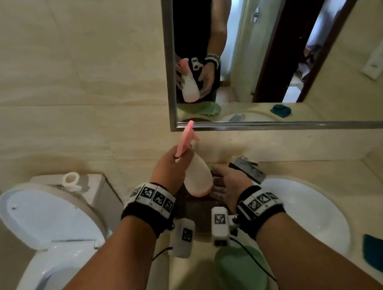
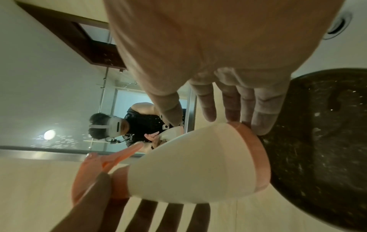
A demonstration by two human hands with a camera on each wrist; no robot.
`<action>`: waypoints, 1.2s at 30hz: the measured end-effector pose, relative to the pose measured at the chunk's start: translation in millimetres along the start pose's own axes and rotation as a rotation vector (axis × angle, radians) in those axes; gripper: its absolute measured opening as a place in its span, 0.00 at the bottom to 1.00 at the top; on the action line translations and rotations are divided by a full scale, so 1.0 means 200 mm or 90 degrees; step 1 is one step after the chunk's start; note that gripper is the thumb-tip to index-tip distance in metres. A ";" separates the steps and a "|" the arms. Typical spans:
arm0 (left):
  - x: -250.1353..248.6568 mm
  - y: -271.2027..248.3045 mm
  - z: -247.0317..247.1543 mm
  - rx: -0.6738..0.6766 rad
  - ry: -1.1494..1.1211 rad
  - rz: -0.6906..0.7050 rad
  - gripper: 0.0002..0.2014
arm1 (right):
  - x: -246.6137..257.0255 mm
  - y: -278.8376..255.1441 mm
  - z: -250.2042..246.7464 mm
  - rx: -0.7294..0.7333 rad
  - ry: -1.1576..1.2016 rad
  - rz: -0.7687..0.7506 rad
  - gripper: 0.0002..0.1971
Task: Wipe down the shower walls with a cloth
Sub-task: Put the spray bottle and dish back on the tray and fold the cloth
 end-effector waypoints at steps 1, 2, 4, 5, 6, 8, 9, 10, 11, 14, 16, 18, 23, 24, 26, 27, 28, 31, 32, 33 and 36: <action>0.01 0.04 0.01 0.002 0.023 -0.002 0.07 | 0.01 0.05 0.00 -0.005 0.009 0.010 0.14; 0.03 0.07 0.02 0.006 0.046 -0.005 0.05 | 0.02 0.09 0.00 -0.011 0.019 0.023 0.13; 0.08 0.14 0.05 0.026 0.076 0.000 0.06 | 0.03 0.19 0.01 -0.024 0.025 0.041 0.13; 0.10 0.18 0.06 0.034 0.089 0.001 0.06 | 0.04 0.24 0.02 -0.026 0.027 0.046 0.13; 0.12 0.21 0.07 0.041 0.113 -0.001 0.06 | 0.04 0.29 0.03 -0.026 0.030 0.051 0.12; 0.18 0.30 0.10 0.046 0.168 -0.012 0.14 | 0.03 0.37 0.05 -0.028 0.042 0.065 0.08; 0.20 0.33 0.10 0.043 0.189 -0.028 0.16 | 0.02 0.42 0.05 -0.031 0.048 0.071 0.08; 0.23 0.36 0.11 0.039 0.209 -0.043 0.16 | 0.01 0.46 0.05 -0.034 0.050 0.077 0.08; 0.26 0.38 0.12 0.039 0.224 -0.050 0.16 | -0.01 0.49 0.05 -0.035 0.049 0.080 0.08; 0.35 0.44 0.15 0.052 0.251 -0.062 0.18 | -0.05 0.58 0.04 -0.039 0.063 0.109 0.10; 0.40 0.47 0.18 0.050 0.286 -0.068 0.16 | -0.09 0.63 0.03 -0.047 0.076 0.130 0.09; 0.45 0.50 0.20 0.059 0.283 -0.061 0.16 | -0.13 0.68 0.03 -0.057 0.094 0.141 0.09; 0.53 0.59 0.25 0.054 0.263 -0.073 0.16 | -0.21 0.76 0.07 -0.076 0.126 0.163 0.08; 0.55 0.61 0.25 0.064 0.264 -0.068 0.16 | -0.21 0.77 0.08 -0.071 0.135 0.166 0.09; 0.57 0.64 0.26 0.089 0.267 -0.052 0.17 | -0.21 0.77 0.11 -0.061 0.145 0.169 0.08; 0.59 0.66 0.26 0.105 0.258 -0.043 0.18 | -0.21 0.78 0.12 -0.052 0.148 0.169 0.08; 0.60 0.67 0.26 0.121 0.251 -0.033 0.19 | -0.21 0.79 0.13 -0.047 0.151 0.168 0.08; 0.59 0.68 0.28 0.156 0.238 -0.008 0.21 | -0.21 0.80 0.14 -0.034 0.157 0.165 0.09; 0.59 0.69 0.29 0.157 0.232 -0.010 0.21 | -0.22 0.81 0.15 -0.031 0.154 0.162 0.10; 0.58 0.69 0.30 0.158 0.229 -0.012 0.22 | -0.22 0.82 0.15 -0.033 0.154 0.158 0.12; 0.61 0.73 0.32 0.164 0.223 -0.022 0.24 | -0.24 0.85 0.15 -0.042 0.144 0.144 0.13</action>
Point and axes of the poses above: each hand's wrist, its own y-axis towards the middle knuckle, its own z-axis out of the palm, x = y × z, the point moved 1 cm from there along y, towards the middle knuckle, and after that the axes turned 7 degrees about -x, right-handed, at the moved point
